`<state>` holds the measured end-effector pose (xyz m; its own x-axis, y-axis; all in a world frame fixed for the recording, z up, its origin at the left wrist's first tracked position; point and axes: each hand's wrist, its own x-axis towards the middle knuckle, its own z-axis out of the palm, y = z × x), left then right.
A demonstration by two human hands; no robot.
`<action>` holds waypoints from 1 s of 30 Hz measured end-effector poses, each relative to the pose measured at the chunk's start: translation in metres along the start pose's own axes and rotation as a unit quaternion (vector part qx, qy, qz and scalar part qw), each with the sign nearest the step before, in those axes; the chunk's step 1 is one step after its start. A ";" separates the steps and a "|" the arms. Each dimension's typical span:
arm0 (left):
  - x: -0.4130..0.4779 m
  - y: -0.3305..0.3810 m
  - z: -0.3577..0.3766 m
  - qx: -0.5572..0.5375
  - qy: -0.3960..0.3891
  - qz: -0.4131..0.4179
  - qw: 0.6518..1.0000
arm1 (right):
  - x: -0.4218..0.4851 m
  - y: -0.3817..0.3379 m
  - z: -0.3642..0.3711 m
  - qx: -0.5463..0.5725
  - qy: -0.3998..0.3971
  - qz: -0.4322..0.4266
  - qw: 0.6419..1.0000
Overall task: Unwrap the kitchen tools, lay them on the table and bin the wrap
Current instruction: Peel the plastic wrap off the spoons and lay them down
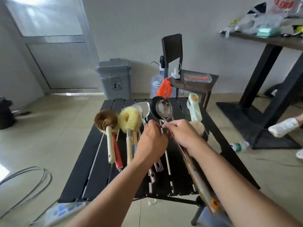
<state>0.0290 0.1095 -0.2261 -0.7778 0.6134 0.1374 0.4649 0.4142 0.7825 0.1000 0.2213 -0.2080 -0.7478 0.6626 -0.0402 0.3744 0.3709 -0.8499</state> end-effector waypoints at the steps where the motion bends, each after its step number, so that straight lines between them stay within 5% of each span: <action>1: 0.002 -0.004 -0.002 0.003 0.002 -0.008 1.000 | 0.006 0.000 0.004 -0.006 0.000 -0.002 1.000; 11: 0.019 -0.026 -0.025 -0.003 0.061 -0.001 0.998 | 0.053 0.003 0.032 0.034 -0.033 0.063 0.997; 22: 0.038 -0.035 -0.021 0.019 0.081 0.008 0.996 | 0.064 0.004 0.055 -0.014 -0.079 0.002 0.997; 30: 0.034 -0.015 -0.021 -0.001 0.076 0.000 0.997 | 0.029 0.007 0.039 -0.148 -0.141 -0.077 0.976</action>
<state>-0.0137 0.1097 -0.2206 -0.8325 0.5050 0.2279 0.4645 0.4117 0.7840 0.0590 0.2177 -0.2358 -0.9133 0.3940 -0.1037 0.3571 0.6516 -0.6693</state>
